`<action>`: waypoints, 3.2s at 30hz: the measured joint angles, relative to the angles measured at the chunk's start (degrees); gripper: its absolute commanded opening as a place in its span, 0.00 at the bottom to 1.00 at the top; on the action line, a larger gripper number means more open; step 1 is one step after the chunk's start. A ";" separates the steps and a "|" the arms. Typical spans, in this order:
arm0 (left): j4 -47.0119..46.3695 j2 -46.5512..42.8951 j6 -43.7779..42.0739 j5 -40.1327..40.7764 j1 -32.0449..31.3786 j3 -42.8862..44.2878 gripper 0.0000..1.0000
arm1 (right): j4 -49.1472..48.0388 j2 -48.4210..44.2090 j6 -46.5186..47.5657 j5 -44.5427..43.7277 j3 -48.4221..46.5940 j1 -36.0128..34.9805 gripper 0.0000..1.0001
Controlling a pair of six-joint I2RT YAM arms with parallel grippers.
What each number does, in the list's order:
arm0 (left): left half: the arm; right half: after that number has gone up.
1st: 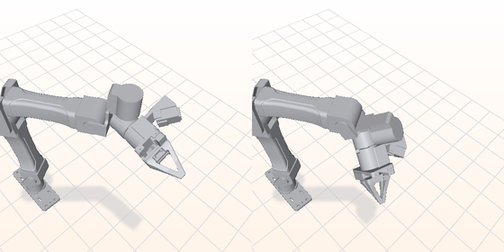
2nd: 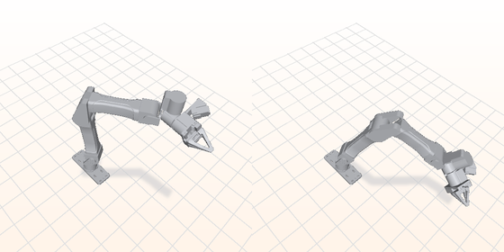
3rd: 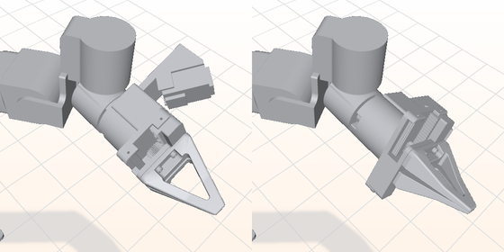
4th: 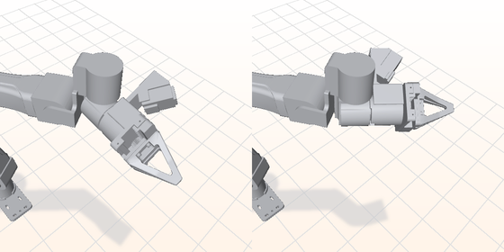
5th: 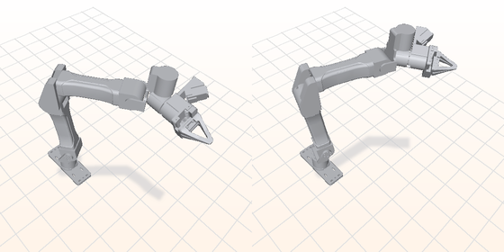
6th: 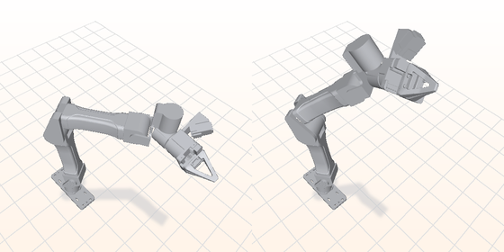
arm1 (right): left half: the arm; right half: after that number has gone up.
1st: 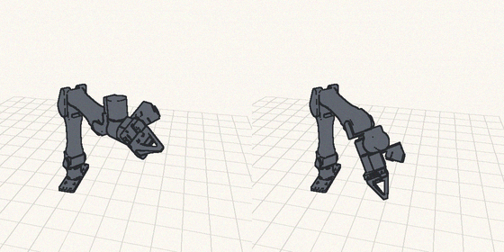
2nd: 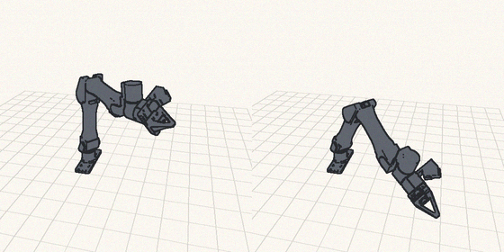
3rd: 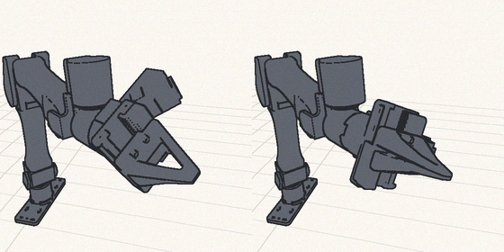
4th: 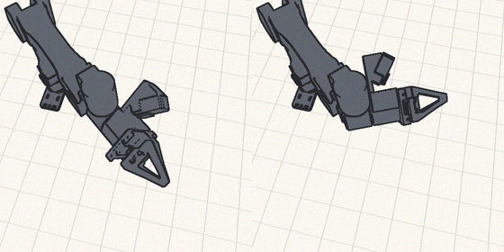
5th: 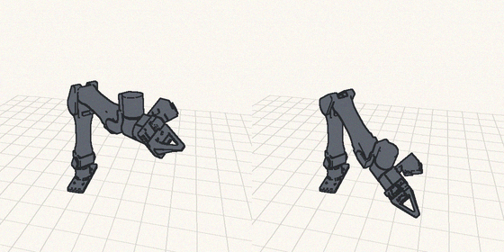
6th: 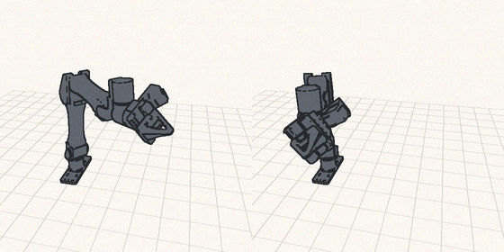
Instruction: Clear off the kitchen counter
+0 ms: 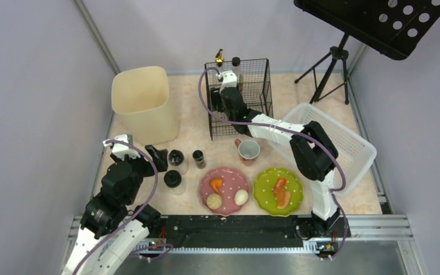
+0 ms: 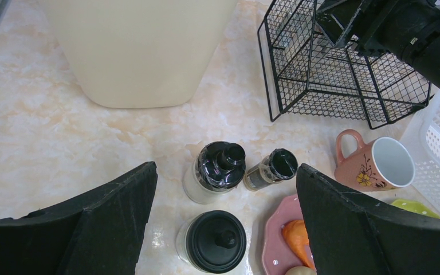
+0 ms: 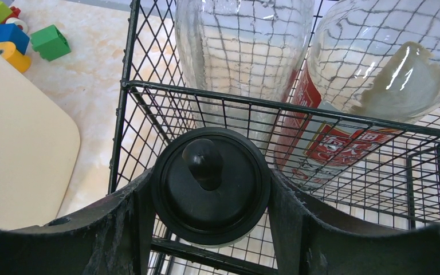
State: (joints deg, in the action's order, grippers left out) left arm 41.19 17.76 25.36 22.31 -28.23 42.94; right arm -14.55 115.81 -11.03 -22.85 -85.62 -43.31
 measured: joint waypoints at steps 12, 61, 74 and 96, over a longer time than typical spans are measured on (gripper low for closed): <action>0.00 0.00 0.00 0.00 0.00 0.00 0.96 | 1.46 -0.70 -0.59 0.13 -0.02 0.00 0.66; 0.46 -2.40 0.52 5.62 0.00 0.00 0.96 | -12.41 -30.05 13.86 33.92 38.40 -27.30 0.83; 0.46 -2.40 0.52 5.60 0.00 0.00 0.96 | -27.65 -15.98 12.59 32.92 38.18 -30.40 0.90; 0.46 -2.40 0.50 4.52 0.00 0.00 0.96 | -35.01 -5.27 11.93 32.13 29.59 -30.40 0.90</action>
State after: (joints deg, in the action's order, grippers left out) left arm 41.65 15.35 25.87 26.83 -28.23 42.94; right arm -49.56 110.54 0.91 9.28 -56.03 -73.71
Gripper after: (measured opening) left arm 0.963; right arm 0.898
